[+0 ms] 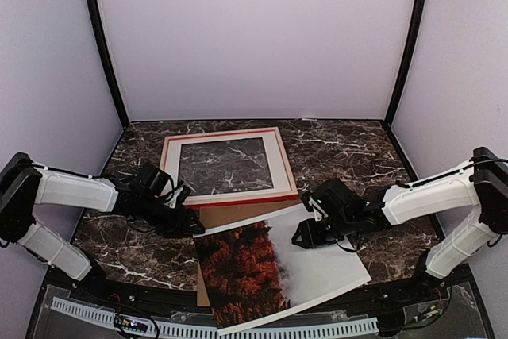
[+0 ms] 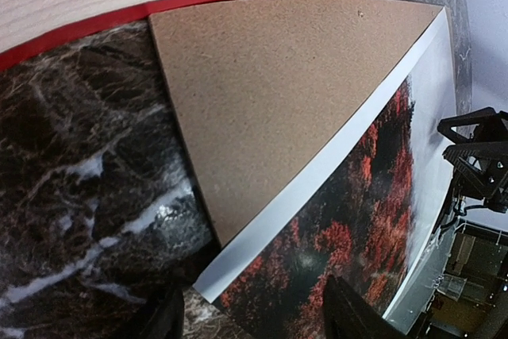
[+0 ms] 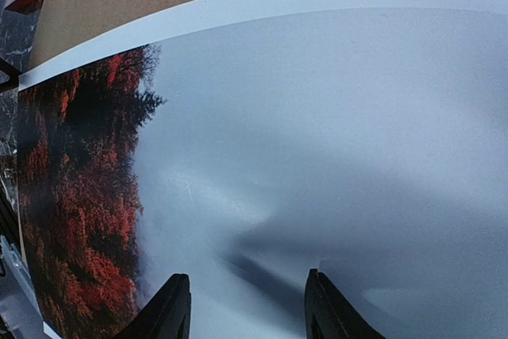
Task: Put the photo into the frame
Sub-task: Pick up the photo from the backboard.
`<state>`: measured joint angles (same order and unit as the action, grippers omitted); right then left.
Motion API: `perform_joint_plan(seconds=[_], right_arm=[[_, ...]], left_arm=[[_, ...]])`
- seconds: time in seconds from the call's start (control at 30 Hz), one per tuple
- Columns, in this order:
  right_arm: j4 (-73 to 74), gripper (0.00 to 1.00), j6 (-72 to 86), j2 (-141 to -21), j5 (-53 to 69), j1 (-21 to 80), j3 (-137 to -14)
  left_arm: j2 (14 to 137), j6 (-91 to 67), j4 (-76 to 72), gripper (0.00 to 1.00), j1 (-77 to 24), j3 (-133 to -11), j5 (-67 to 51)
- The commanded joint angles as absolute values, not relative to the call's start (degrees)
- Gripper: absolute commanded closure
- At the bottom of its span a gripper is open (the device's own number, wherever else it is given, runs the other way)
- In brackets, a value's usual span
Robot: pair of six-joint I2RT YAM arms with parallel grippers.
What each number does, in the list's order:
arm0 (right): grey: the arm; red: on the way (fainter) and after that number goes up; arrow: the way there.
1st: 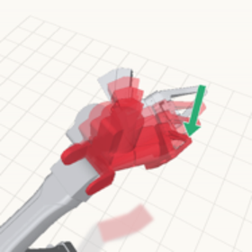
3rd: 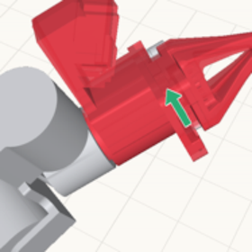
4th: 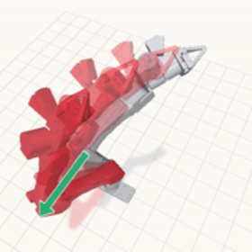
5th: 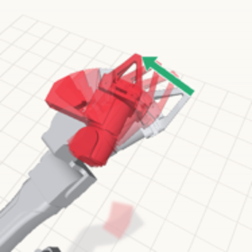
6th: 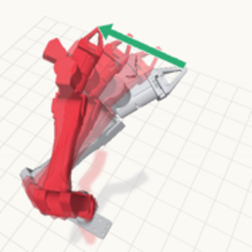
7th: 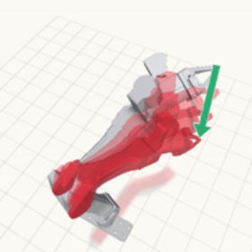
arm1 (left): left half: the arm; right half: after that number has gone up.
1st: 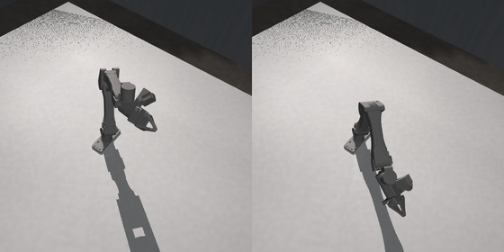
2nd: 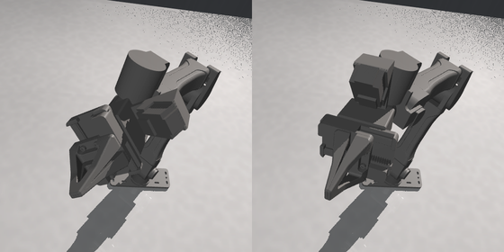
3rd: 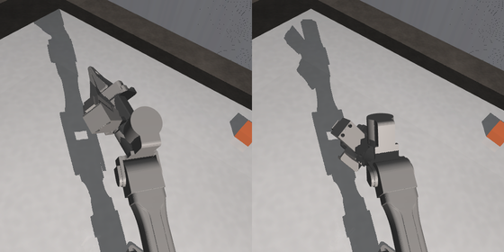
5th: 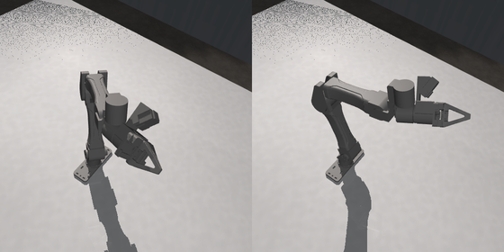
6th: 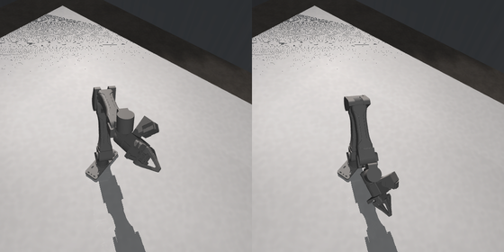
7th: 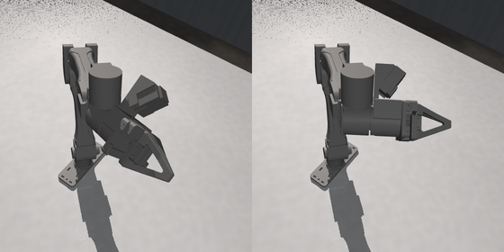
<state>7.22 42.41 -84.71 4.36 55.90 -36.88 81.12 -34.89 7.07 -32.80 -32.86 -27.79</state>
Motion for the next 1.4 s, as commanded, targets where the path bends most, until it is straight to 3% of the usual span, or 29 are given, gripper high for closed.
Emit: perform_joint_plan(seconds=[0.0, 0.4, 0.73, 1.13, 1.37], right_arm=[[9.89, 0.50, 43.41, -86.07, 3.82, 56.68, -36.04], [9.47, 0.50, 43.75, -86.04, 3.95, 56.76, -35.51], [9.18, 0.50, 43.89, -86.38, 3.82, 57.02, -35.50], [8.31, 0.49, 44.44, -85.12, 4.57, 57.08, -35.93], [8.75, 0.47, 44.90, -82.58, 4.81, 57.05, -36.96]], left_arm=[[83.82, -34.01, 6.43, 0.40, -33.04, -33.30, -29.36], [81.57, -35.84, 4.45, 0.54, -33.05, -32.58, -32.54], [78.79, -35.53, 4.38, 0.74, -33.04, -32.72, -33.34], [81.13, -35.16, 0.95, 0.80, -34.24, -32.06, -34.86], [81.73, -33.55, 1.06, 0.99, -36.01, -33.80, -34.72]])
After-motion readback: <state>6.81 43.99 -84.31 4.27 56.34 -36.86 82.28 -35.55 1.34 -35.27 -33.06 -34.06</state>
